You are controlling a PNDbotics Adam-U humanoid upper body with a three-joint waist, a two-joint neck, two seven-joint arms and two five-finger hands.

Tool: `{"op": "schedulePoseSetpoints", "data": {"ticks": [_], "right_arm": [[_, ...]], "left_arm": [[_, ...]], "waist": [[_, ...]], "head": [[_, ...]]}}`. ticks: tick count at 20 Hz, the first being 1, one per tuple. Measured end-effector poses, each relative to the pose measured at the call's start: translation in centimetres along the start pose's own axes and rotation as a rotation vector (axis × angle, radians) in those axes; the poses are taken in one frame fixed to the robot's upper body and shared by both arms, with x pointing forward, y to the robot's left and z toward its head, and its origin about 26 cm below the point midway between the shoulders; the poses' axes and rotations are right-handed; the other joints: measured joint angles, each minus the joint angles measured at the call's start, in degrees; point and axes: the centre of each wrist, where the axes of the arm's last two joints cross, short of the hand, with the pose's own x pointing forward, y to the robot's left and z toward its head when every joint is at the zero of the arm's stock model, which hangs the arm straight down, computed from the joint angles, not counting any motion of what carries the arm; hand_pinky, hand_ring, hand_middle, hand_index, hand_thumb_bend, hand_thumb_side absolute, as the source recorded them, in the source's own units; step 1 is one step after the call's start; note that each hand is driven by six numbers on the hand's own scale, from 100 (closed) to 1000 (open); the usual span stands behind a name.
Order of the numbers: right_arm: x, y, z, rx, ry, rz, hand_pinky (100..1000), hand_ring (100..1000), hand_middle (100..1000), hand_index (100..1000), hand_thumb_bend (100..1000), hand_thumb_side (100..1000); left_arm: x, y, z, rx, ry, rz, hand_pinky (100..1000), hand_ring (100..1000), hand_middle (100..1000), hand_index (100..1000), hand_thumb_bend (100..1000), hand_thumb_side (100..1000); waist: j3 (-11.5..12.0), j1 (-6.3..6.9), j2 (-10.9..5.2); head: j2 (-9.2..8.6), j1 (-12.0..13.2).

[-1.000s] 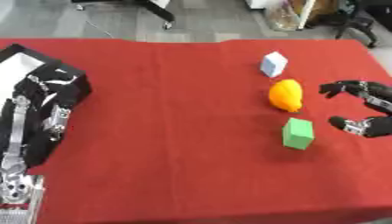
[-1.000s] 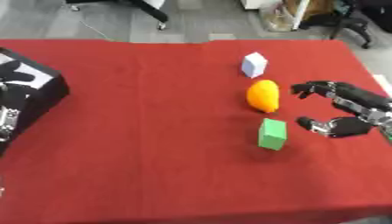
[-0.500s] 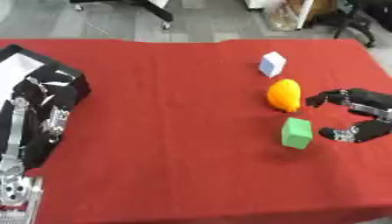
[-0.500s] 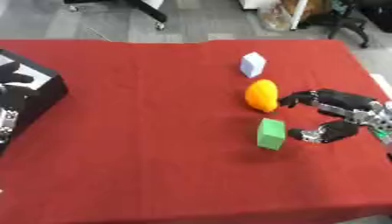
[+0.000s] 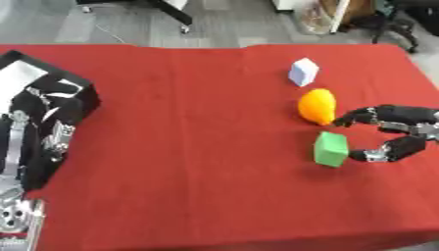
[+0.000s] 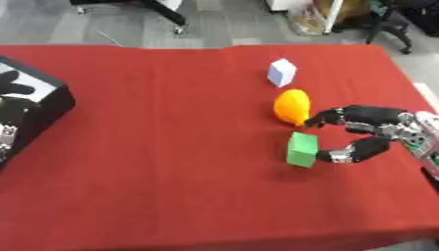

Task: Pick up the objects with one hand, pass them to the other hand, and then place them into the box on the other side of the table.

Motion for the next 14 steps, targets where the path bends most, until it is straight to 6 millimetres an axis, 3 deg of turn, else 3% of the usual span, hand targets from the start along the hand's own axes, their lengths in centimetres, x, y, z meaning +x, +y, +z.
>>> {"op": "schedulePoseSetpoints", "data": {"ticks": [14], "right_arm": [[-0.7,1.0,-1.1,0.065,0.041,0.028,845,833,848,993,446,1000]], "left_arm": [[0.0,0.0,0.0,-0.003,-0.002,0.000,761,580,641,860,480,856]], "waist": [[0.35,-0.03,0.00]], "head": [[0.00,-0.19]]}}
